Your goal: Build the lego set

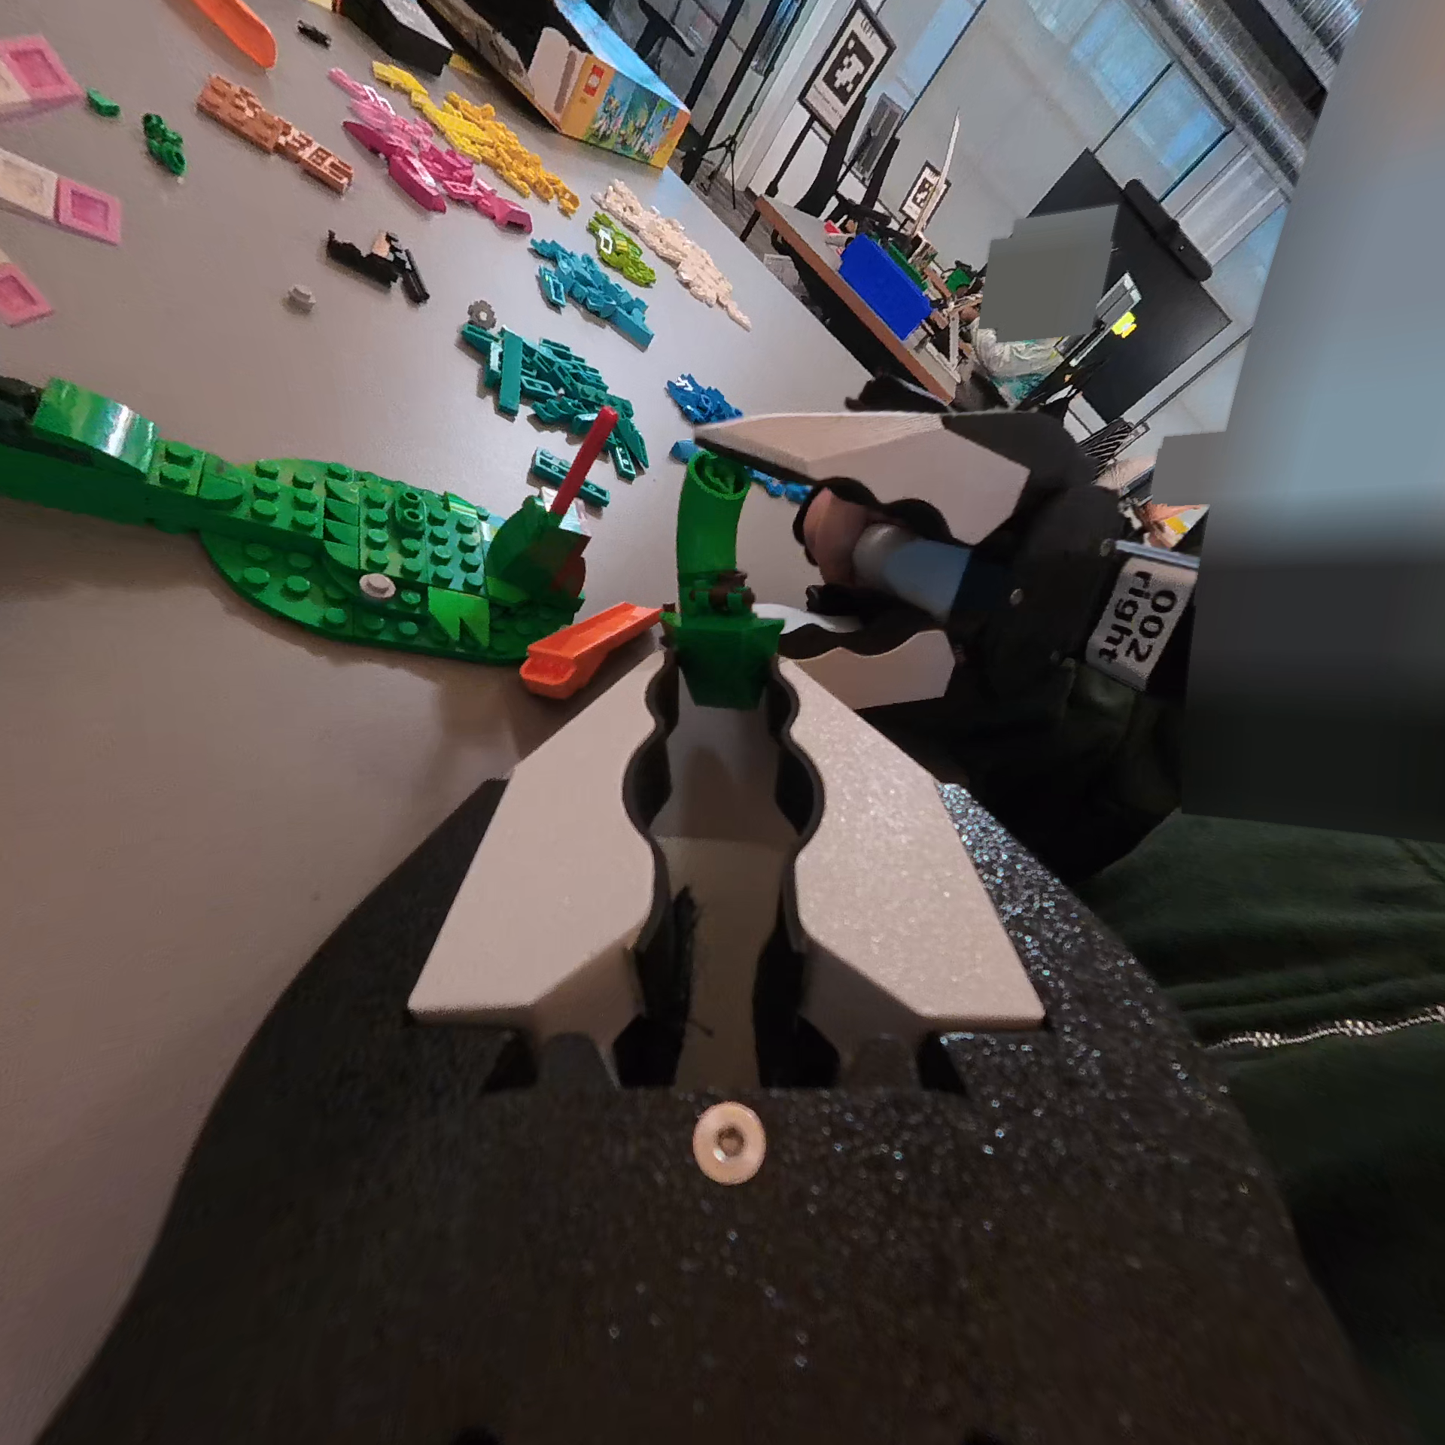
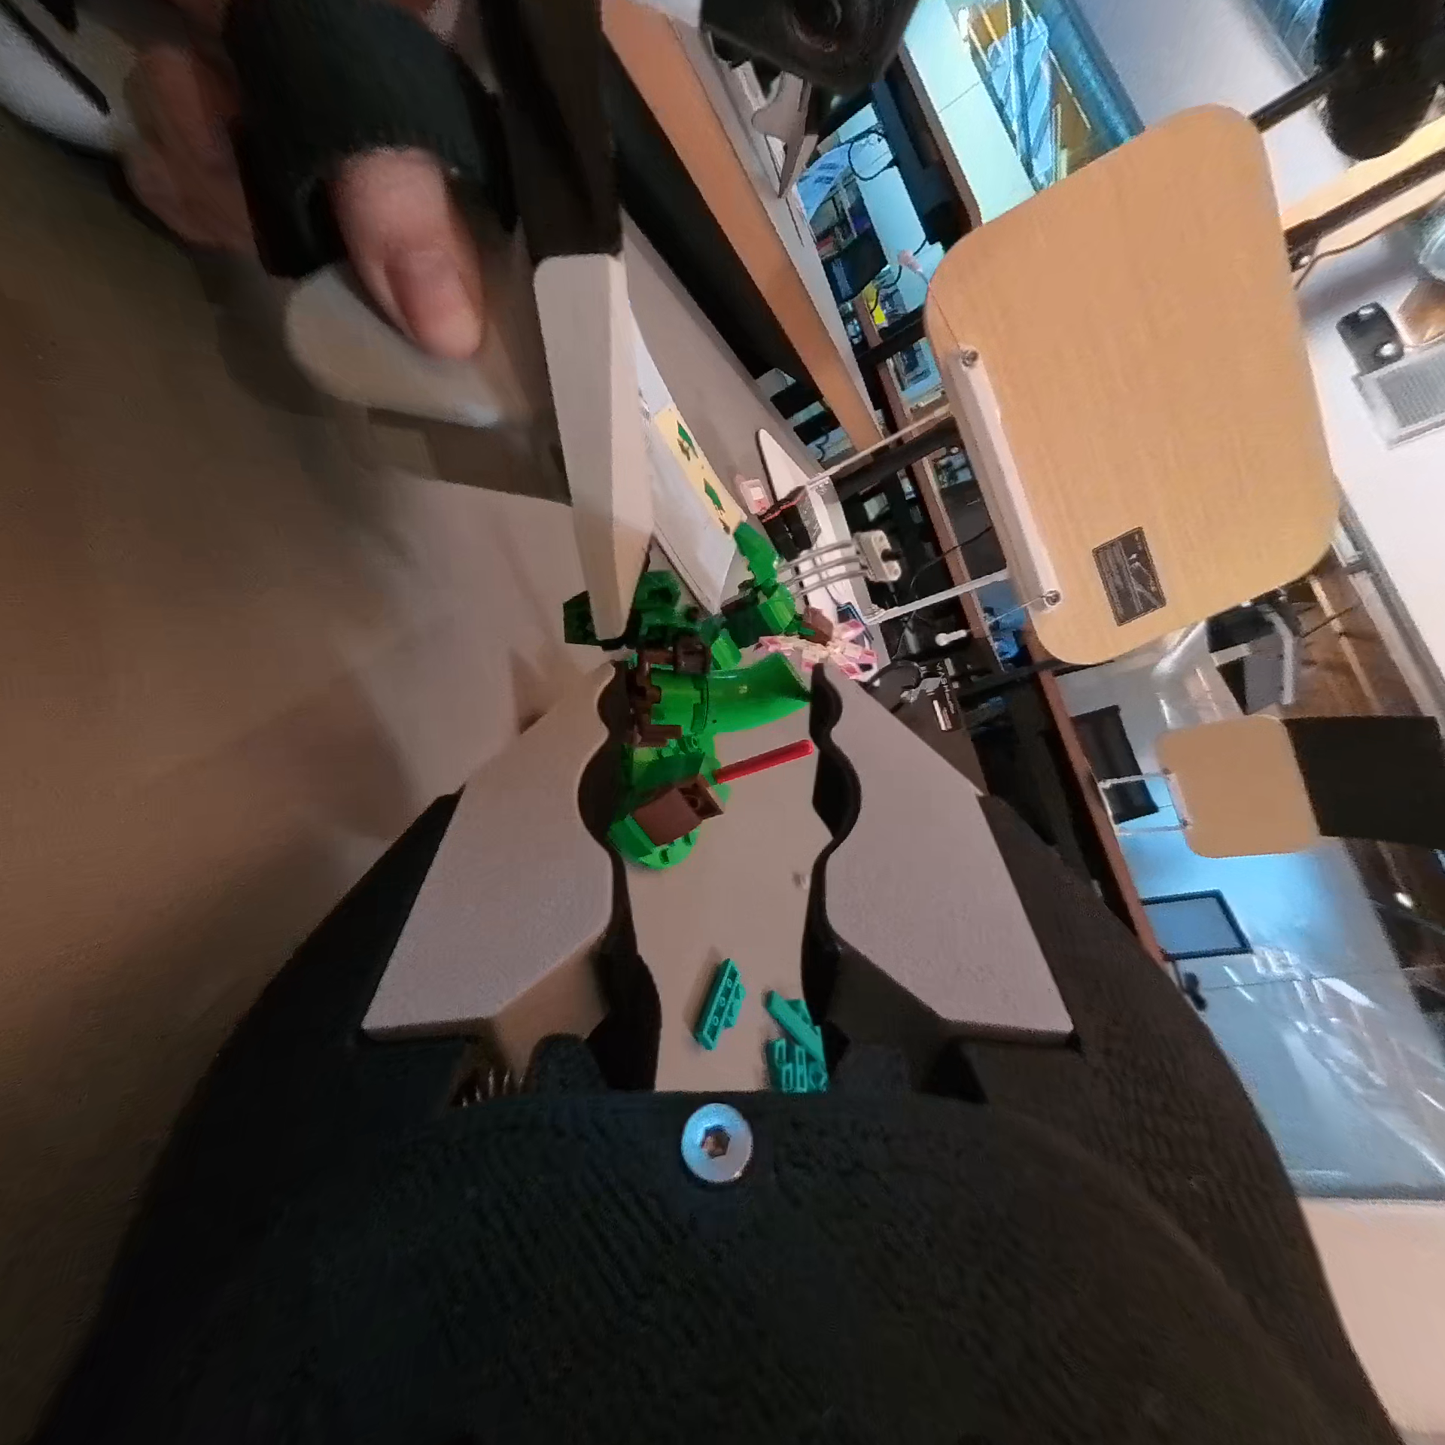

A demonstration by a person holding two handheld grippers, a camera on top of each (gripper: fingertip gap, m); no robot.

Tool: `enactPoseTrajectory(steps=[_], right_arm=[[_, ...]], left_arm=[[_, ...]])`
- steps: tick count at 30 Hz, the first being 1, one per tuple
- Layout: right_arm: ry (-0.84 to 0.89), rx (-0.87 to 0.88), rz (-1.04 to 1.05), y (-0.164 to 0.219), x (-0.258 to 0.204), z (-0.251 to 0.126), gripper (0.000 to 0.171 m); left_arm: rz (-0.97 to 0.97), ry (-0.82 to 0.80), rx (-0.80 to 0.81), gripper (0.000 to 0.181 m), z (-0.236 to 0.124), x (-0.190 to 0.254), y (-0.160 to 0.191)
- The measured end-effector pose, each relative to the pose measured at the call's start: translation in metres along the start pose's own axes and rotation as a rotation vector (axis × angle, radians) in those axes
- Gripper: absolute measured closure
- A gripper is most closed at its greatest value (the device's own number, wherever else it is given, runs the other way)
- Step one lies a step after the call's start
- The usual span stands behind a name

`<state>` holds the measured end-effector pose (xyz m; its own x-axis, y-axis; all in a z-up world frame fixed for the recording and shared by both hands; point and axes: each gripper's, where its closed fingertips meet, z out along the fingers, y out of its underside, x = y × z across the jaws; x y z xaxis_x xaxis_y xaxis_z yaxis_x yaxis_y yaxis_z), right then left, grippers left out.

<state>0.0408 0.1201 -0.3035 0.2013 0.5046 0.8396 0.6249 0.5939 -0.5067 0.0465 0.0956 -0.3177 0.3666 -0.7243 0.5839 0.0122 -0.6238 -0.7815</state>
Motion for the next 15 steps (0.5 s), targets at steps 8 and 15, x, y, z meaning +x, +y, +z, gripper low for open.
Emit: enactPoseTrajectory(steps=[8, 15], right_arm=[[-0.046, -0.025, -0.020, 0.005, -0.008, 0.003, 0.126], [-0.069, -0.050, -0.066, 0.009, -0.015, 0.006, 0.126]], left_arm=[[-0.008, -0.044, -0.051, 0.162, 0.002, -0.005, 0.008], [-0.009, -0.082, -0.110, 0.162, 0.003, -0.010, 0.017]])
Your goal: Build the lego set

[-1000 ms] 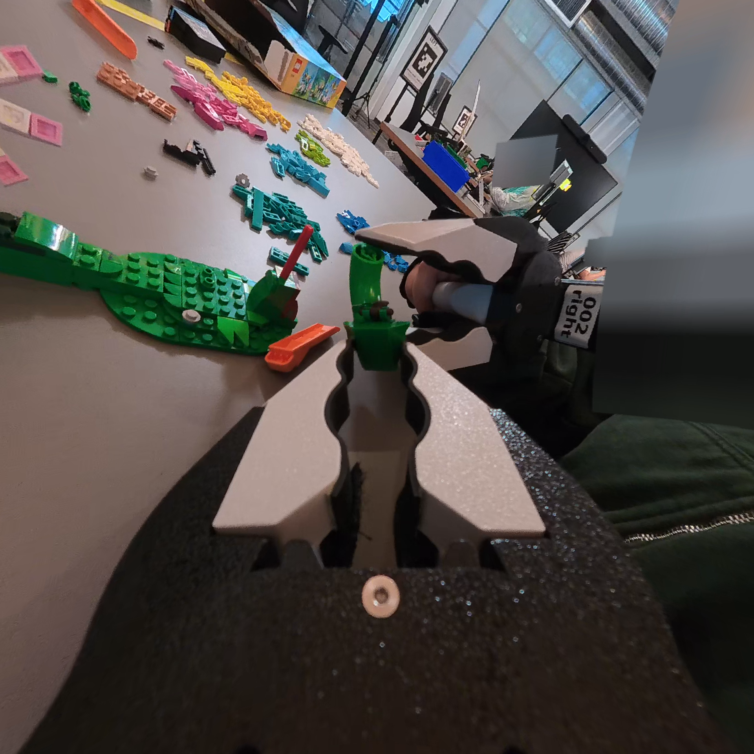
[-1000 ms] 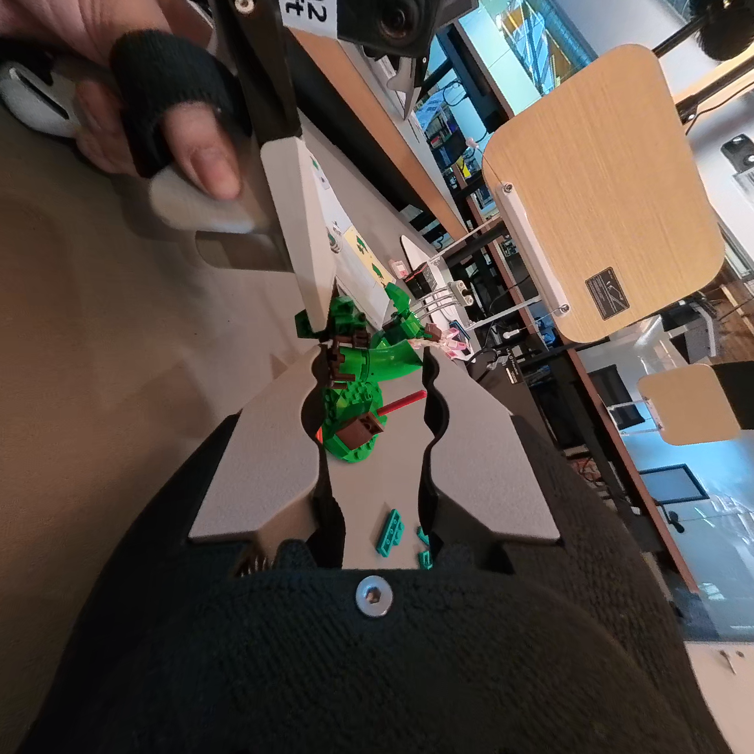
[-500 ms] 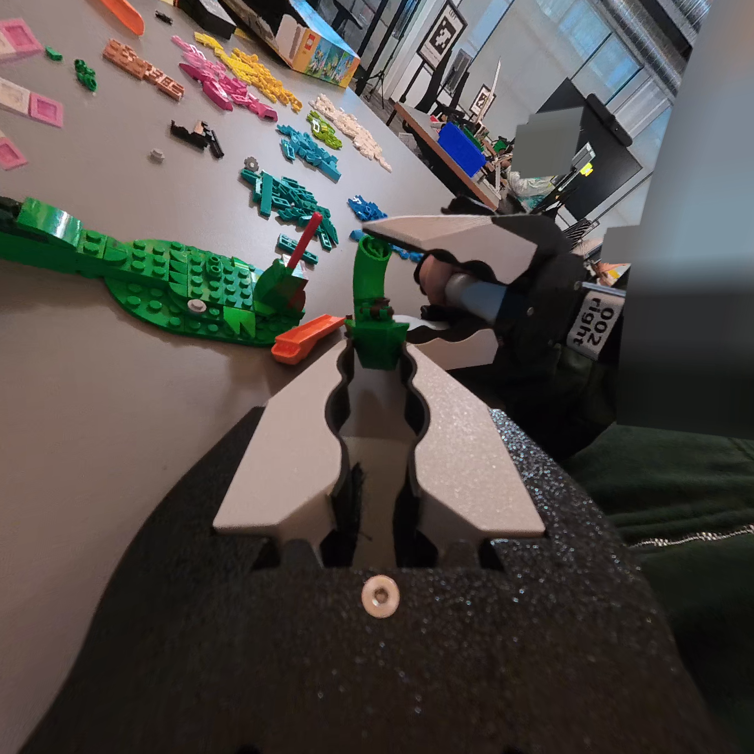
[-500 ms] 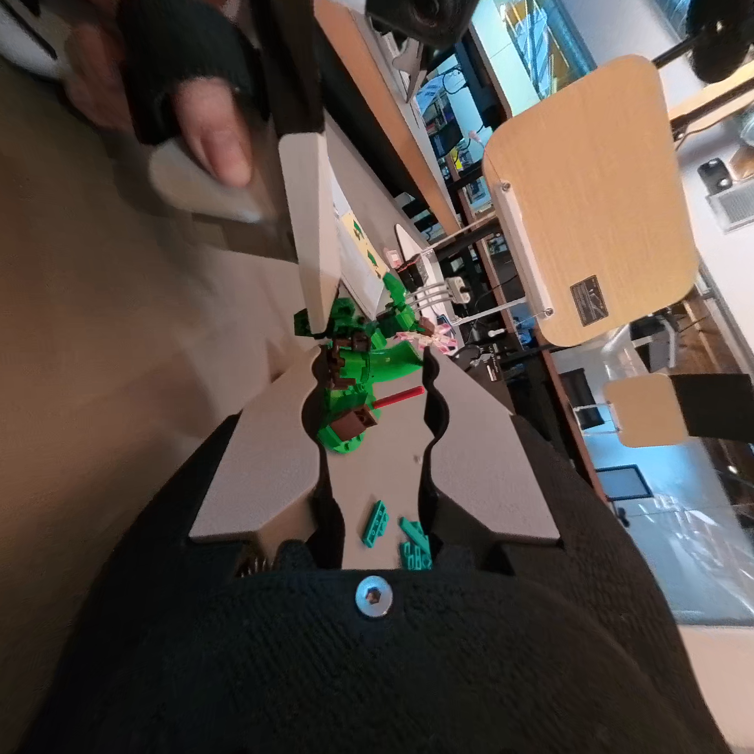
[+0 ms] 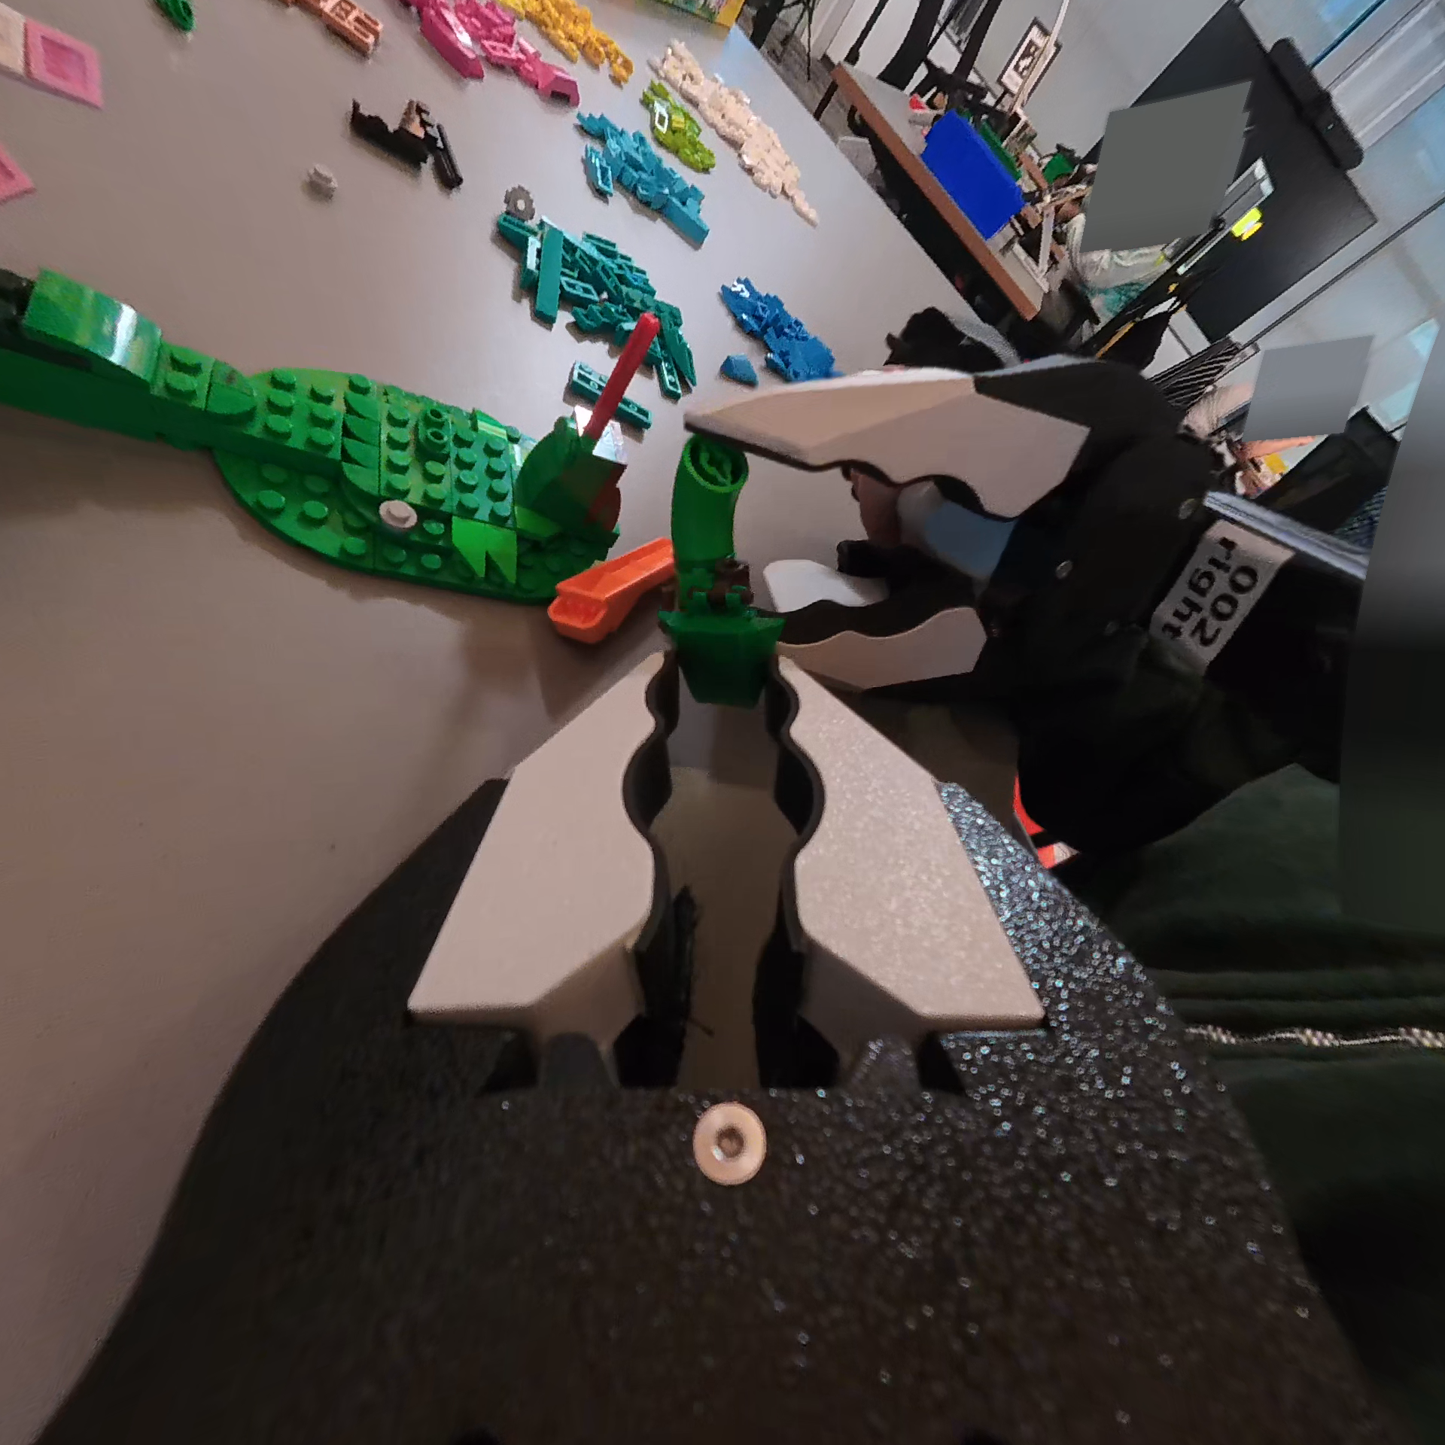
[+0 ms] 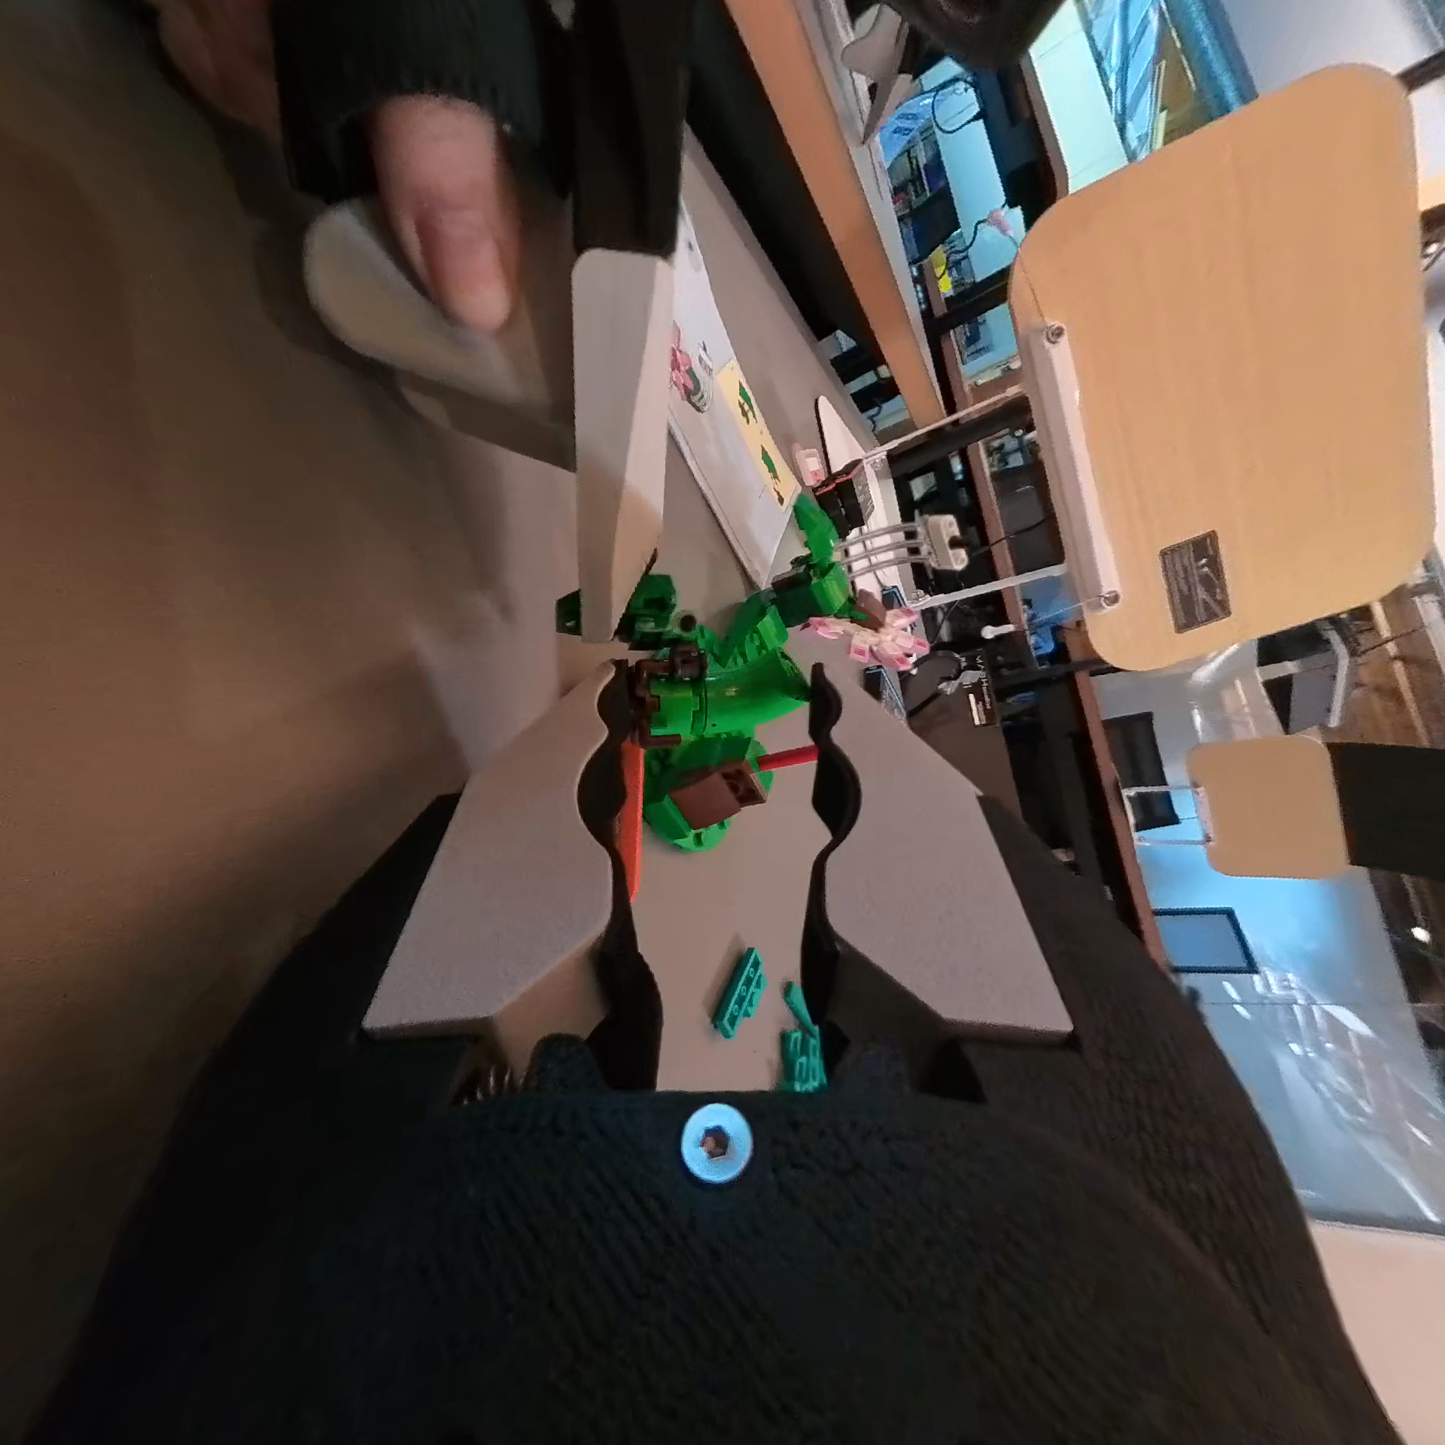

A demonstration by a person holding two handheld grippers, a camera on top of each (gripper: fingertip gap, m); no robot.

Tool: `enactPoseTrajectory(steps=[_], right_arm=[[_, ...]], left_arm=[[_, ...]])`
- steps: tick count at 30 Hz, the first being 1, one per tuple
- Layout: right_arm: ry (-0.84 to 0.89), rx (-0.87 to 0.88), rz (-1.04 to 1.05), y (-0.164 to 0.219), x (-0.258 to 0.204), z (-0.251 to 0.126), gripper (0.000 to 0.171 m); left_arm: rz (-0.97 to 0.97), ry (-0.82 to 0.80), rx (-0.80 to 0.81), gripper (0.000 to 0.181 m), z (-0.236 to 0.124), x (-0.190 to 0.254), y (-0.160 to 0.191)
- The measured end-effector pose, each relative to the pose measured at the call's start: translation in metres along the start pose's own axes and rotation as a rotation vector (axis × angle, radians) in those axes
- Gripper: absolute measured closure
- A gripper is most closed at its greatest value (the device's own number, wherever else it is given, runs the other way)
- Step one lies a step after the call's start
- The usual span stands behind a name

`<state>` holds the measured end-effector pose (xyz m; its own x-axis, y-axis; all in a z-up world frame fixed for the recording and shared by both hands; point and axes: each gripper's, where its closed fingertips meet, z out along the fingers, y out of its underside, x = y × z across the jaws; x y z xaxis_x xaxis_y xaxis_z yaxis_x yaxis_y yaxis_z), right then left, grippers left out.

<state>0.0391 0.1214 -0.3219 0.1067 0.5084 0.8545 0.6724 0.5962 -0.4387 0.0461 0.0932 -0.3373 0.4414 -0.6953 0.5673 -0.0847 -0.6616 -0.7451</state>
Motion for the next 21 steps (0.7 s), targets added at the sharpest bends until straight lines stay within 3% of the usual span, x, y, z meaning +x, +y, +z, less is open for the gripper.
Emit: enactPoseTrajectory(steps=[21], right_arm=[[-0.034, 0.003, -0.065, -0.001, -0.010, 0.001, 0.127]], left_arm=[[-0.007, -0.002, -0.074, 0.161, 0.000, -0.002, 0.011]])
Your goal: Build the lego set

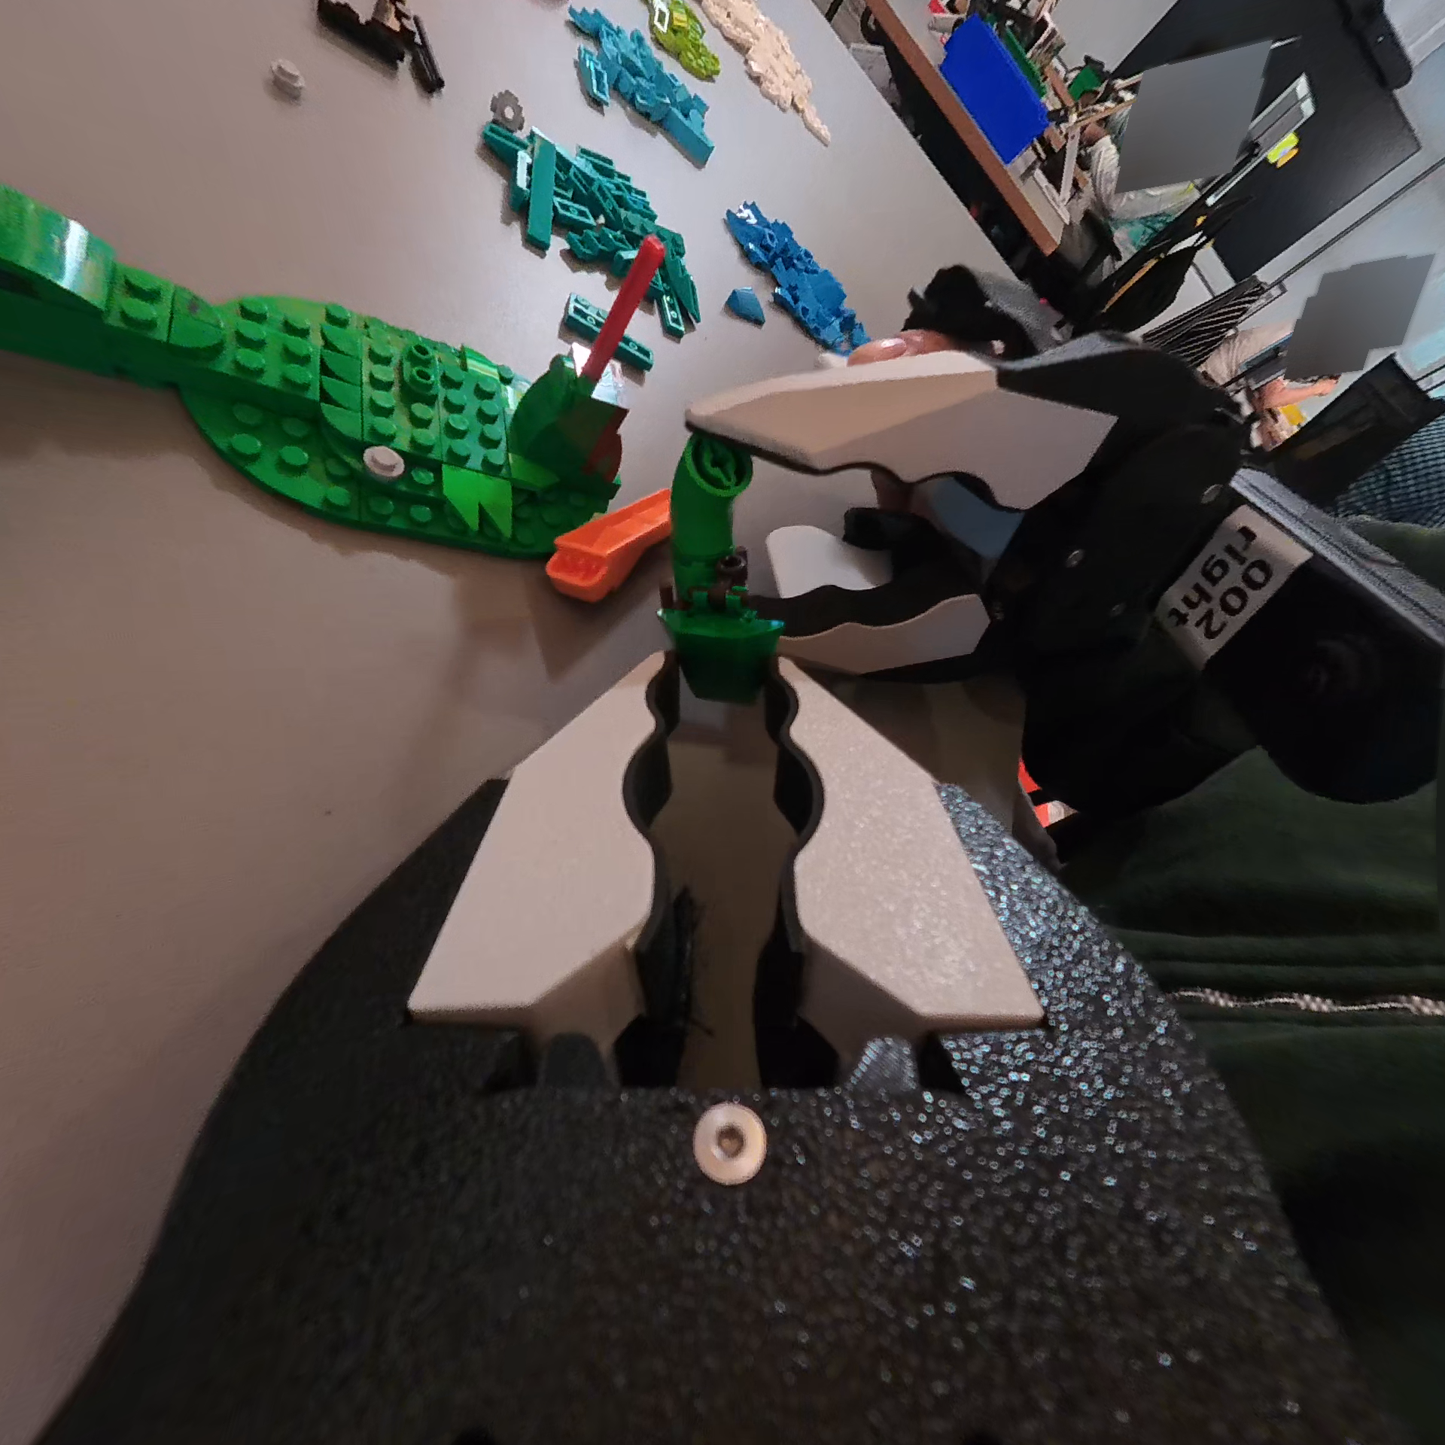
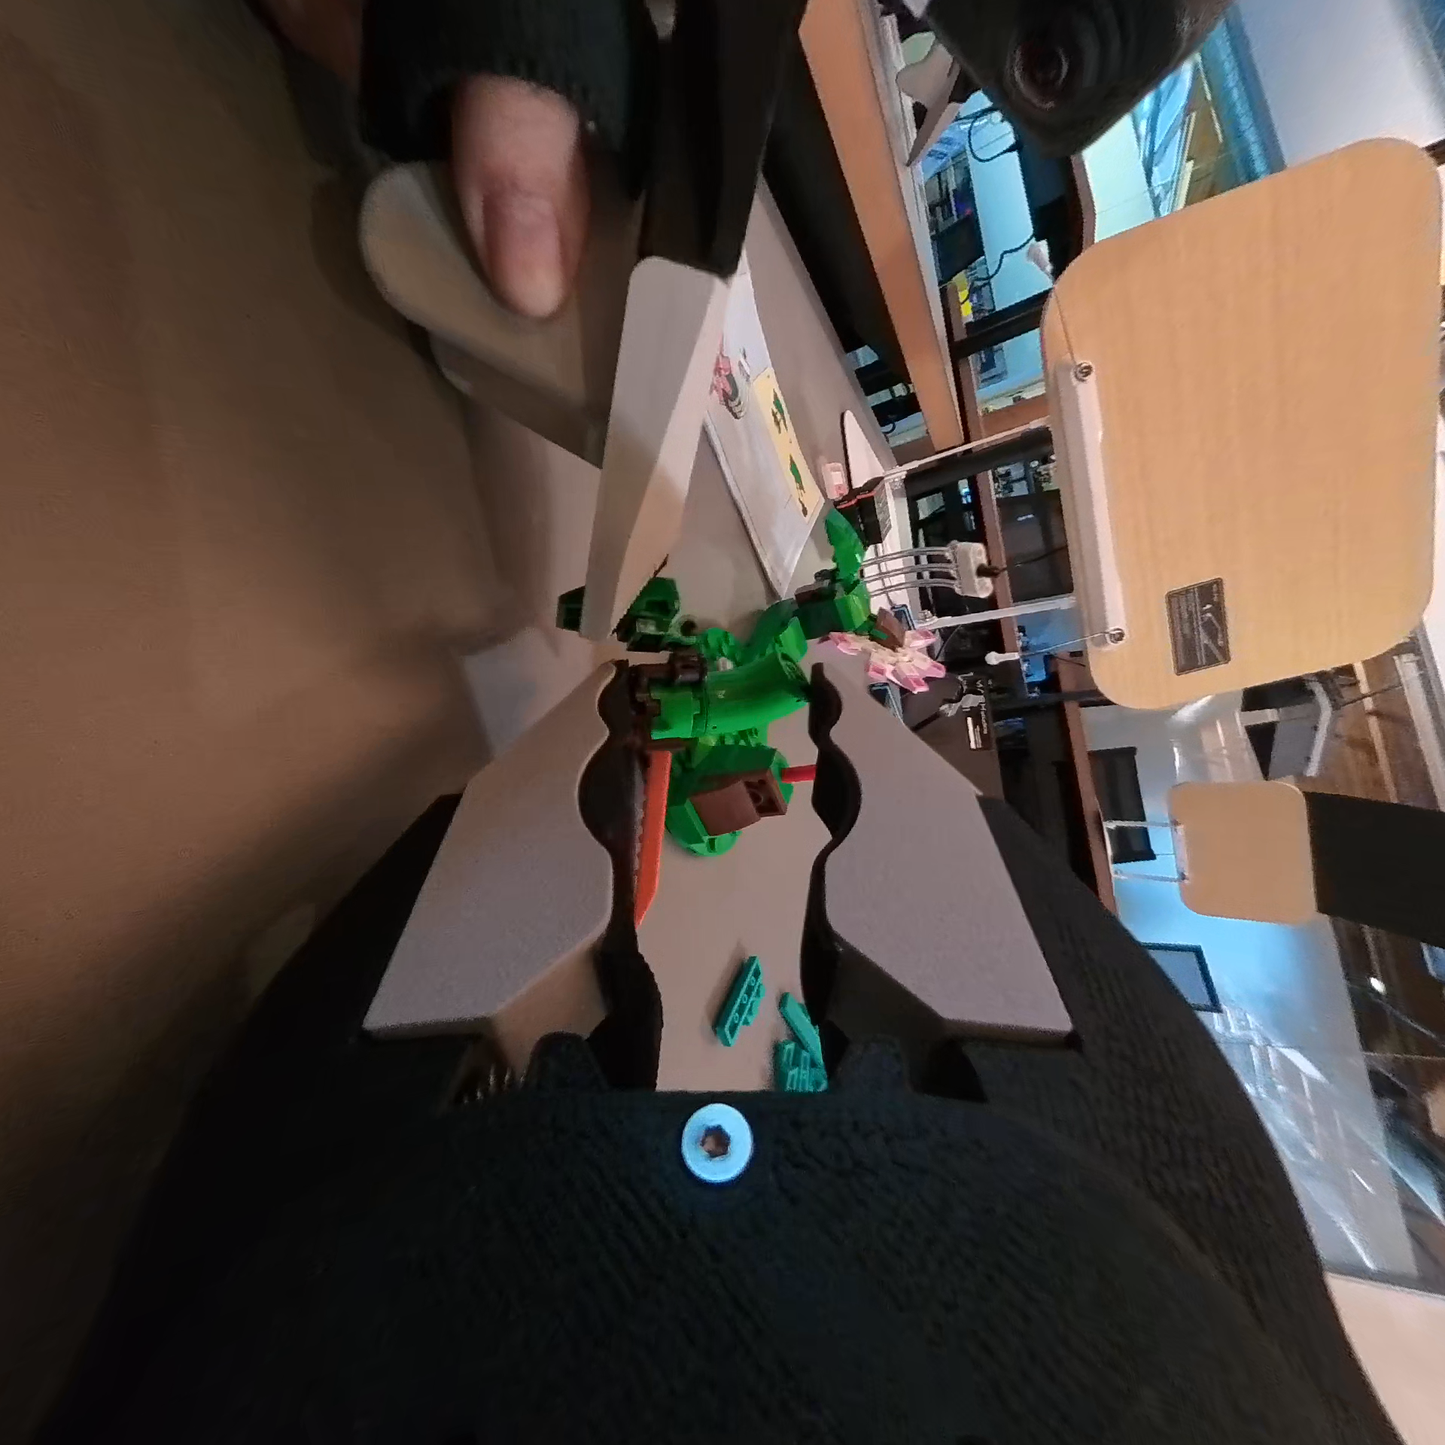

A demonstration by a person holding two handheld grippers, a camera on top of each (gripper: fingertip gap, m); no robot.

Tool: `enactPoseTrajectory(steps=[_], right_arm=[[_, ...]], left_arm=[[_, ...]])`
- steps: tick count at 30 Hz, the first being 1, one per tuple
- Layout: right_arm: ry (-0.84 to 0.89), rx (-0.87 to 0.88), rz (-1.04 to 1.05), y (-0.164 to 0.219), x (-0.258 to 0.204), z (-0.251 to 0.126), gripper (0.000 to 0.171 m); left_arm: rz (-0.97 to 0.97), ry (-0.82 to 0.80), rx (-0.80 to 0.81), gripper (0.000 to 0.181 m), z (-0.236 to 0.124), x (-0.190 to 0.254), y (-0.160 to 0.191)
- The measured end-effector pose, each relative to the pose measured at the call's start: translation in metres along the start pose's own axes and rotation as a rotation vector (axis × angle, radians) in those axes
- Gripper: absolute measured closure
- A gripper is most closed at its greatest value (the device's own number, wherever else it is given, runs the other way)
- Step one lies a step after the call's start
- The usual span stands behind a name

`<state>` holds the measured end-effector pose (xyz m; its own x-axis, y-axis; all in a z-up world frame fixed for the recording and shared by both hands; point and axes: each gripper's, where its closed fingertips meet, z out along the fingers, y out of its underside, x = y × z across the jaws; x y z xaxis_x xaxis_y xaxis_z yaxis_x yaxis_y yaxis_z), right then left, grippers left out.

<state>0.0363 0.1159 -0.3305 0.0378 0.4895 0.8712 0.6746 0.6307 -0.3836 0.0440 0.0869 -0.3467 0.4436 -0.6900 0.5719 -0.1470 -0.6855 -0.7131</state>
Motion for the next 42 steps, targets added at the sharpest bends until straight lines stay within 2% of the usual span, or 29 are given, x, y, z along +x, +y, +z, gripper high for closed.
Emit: enactPoseTrajectory(steps=[13, 29, 36, 42], right_arm=[[-0.015, 0.006, -0.017, -0.002, -0.004, 0.000, 0.126], [0.004, 0.056, 0.036, -0.007, 0.002, -0.004, 0.127], [0.038, 0.083, 0.030, -0.011, 0.007, -0.007, 0.127], [0.050, 0.103, 0.049, -0.013, 0.011, -0.009, 0.127]], left_arm=[[0.000, -0.002, -0.040, 0.161, 0.001, 0.000, 0.006], [0.035, 0.044, 0.003, 0.159, -0.002, 0.006, -0.002], [0.051, 0.102, 0.025, 0.145, -0.005, 0.017, -0.006], [0.080, 0.111, 0.025, 0.141, -0.007, 0.022, -0.008]])
